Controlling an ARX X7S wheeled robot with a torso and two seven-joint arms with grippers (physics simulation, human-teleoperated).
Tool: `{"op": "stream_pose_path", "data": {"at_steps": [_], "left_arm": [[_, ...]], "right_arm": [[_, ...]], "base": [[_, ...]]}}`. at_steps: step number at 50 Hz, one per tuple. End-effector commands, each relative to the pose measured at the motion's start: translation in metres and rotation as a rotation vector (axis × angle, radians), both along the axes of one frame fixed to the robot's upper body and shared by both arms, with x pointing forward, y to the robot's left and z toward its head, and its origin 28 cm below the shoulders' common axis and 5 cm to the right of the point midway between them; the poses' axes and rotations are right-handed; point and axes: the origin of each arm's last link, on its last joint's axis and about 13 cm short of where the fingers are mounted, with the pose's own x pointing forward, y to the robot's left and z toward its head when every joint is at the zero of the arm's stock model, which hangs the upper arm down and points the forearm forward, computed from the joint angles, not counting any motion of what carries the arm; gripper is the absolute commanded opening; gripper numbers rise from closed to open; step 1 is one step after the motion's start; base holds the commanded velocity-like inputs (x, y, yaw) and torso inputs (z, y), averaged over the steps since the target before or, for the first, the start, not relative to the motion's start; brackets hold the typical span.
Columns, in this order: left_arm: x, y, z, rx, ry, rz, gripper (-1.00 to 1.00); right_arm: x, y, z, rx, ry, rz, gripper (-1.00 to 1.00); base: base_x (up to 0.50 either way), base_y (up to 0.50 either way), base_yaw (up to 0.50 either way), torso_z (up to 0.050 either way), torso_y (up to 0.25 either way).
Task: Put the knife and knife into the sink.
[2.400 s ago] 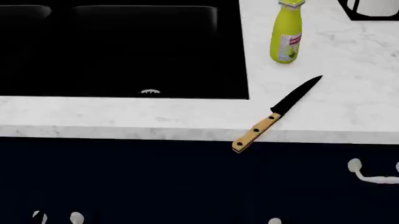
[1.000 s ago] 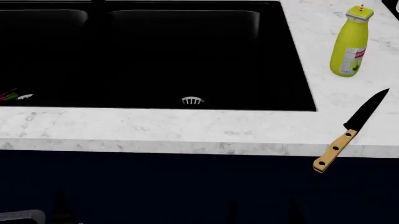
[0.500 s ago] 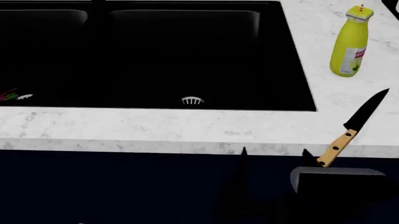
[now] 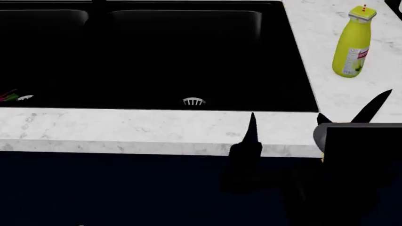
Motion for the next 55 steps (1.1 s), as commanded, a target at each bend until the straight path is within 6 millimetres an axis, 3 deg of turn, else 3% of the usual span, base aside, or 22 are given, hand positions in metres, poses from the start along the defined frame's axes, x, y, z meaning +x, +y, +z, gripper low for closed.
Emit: {"op": "stream_pose_path", "data": {"at_steps": [1,8,20,55], "left_arm": [[0.003,0.006,0.007,0.005,-0.005,0.012,1.00],[0.003,0.005,0.007,0.010,-0.010,0.007,1.00],[0.003,0.005,0.005,0.006,-0.009,0.010,1.00],[0.005,0.001,0.009,0.014,-0.015,-0.002,1.00]], "right_arm": [[0.006,-0.003,0.018,0.023,-0.007,0.014,1.00],[0.007,-0.003,0.030,0.055,-0.027,0.041,1.00],[0.008,-0.001,0.029,0.062,-0.031,0.069,1.00],[0.005,-0.004,0.028,0.131,-0.033,0.109,1.00]], "base": [[0.00,0.00,0.00,0.000,0.000],[0.00,0.00,0.00,0.000,0.000],[0.22,0.05,0.00,0.000,0.000],[0.27,0.31,0.00,0.000,0.000]]}}
